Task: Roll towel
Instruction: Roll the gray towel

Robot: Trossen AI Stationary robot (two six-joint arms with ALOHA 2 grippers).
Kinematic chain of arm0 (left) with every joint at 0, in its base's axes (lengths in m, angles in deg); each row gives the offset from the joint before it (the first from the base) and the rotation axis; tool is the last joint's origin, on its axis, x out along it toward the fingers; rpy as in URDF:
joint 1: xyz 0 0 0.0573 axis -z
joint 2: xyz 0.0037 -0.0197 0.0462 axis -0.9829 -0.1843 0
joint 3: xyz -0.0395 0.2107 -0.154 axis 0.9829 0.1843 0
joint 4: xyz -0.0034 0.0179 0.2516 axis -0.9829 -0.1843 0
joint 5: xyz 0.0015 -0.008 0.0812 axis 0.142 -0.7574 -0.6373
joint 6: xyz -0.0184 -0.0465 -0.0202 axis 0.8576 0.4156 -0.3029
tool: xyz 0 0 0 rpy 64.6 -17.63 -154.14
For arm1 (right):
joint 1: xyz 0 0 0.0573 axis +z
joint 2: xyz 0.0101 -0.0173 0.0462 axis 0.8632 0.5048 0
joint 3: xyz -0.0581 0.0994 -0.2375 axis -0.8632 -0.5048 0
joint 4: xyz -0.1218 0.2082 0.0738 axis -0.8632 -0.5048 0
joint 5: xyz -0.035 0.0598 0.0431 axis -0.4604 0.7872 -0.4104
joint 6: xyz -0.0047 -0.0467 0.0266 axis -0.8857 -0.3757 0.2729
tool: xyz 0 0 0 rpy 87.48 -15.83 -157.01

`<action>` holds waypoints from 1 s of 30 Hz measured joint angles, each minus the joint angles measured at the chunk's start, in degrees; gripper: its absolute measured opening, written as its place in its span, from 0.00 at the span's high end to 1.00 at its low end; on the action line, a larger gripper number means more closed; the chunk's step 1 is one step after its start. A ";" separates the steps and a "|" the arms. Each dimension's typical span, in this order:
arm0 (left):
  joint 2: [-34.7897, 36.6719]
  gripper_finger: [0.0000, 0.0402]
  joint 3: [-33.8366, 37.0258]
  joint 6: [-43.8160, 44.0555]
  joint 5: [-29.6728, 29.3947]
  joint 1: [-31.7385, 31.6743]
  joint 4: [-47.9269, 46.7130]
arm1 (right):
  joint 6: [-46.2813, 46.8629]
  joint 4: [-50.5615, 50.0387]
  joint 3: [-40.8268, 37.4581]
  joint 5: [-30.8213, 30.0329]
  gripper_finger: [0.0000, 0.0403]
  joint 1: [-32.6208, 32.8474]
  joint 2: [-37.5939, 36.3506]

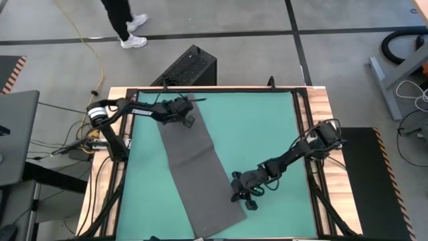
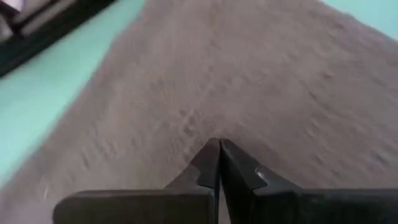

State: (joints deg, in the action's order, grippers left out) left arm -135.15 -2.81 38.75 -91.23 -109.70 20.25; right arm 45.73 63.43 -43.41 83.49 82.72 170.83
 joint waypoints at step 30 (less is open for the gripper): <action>-5.63 1.00 -5.72 14.79 -11.87 -8.73 -38.66 | -4.98 -23.15 -2.86 -3.68 0.94 -5.23 -20.82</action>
State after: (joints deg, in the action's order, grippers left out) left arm -140.78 -8.53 53.54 -103.11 -118.43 -18.41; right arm 40.75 40.28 -46.27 79.81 77.49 150.01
